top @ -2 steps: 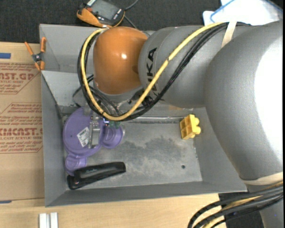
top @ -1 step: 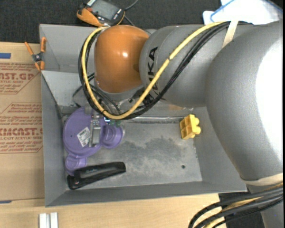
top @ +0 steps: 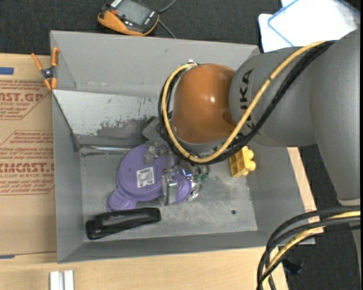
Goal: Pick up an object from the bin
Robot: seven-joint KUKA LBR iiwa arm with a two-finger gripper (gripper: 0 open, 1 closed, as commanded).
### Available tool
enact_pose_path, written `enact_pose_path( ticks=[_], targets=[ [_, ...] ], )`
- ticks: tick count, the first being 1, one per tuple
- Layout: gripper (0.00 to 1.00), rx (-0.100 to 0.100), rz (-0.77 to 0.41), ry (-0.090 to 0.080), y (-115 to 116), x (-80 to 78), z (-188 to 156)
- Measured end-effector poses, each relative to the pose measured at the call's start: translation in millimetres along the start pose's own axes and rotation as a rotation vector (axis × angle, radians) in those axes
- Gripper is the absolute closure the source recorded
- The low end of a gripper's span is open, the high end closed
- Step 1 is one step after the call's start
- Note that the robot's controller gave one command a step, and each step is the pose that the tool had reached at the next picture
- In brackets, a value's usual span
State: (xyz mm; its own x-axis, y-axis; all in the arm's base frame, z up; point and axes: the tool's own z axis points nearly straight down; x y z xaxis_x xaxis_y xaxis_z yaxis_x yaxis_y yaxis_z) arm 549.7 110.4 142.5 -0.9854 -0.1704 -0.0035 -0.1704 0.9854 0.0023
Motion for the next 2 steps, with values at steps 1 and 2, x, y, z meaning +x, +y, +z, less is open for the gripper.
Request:
enact_pose_path(
  ticks=[1,2],
  targets=[
    [0.00,-0.005,0.159,-0.007,8,27.1,-2],
    [0.00,-0.002,-0.081,-0.008,-4,12.1,3]
  ],
)
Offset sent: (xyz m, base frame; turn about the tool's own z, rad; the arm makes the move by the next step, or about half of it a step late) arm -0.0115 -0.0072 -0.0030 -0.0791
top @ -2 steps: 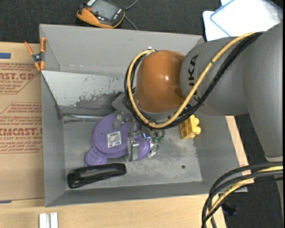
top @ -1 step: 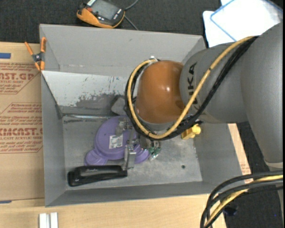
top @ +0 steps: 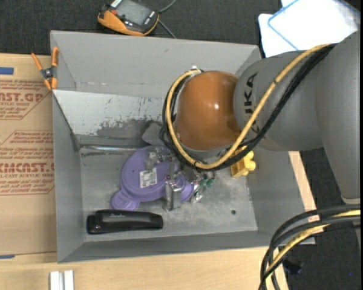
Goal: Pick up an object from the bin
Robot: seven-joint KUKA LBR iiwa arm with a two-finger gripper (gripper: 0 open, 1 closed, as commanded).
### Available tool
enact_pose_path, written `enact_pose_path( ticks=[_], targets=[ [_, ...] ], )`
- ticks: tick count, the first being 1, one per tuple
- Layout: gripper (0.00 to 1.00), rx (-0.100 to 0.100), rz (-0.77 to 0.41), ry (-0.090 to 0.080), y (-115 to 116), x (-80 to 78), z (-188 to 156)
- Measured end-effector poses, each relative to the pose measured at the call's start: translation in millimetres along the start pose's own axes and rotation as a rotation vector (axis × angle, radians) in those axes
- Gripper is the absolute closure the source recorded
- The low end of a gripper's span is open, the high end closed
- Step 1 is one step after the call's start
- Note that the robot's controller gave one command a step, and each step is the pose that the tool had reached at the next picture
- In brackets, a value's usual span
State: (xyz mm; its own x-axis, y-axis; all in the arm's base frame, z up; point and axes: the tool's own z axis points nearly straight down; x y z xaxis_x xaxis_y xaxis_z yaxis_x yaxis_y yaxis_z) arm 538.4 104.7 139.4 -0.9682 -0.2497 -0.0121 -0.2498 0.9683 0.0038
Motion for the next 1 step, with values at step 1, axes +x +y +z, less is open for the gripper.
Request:
enact_pose_path(
  ticks=[1],
  targets=[
    [0.00,0.015,-0.106,0.004,40.1,10.0,62.1]
  ],
)
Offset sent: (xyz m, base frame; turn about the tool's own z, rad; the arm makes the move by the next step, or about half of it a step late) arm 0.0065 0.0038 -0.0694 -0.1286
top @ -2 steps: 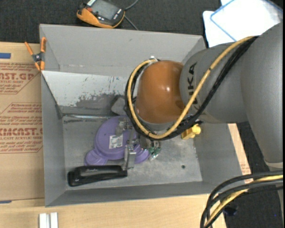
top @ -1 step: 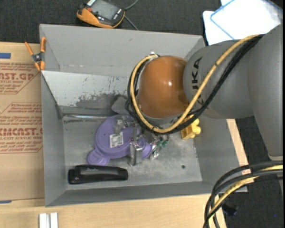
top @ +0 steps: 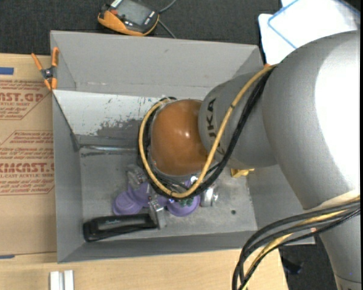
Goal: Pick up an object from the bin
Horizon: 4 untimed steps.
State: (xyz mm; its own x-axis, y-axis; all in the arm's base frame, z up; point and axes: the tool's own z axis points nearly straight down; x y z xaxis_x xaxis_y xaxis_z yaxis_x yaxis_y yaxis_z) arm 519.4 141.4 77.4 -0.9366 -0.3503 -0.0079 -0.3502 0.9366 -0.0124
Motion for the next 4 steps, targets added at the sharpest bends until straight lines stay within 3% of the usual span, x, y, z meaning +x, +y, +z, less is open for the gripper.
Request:
enact_pose_path(
  ticks=[1,2,3,4],
  targets=[
    [1.00,-0.018,-0.024,-0.018,-36,-13.6,4],
    [1.00,-0.018,-0.025,-0.018,-36,-13.6,4],
    [1.00,-0.022,-0.026,-0.007,-34,-10.2,-19],
    [1.00,-0.015,-0.024,-0.020,-38,-13.8,-68]
  ],
)
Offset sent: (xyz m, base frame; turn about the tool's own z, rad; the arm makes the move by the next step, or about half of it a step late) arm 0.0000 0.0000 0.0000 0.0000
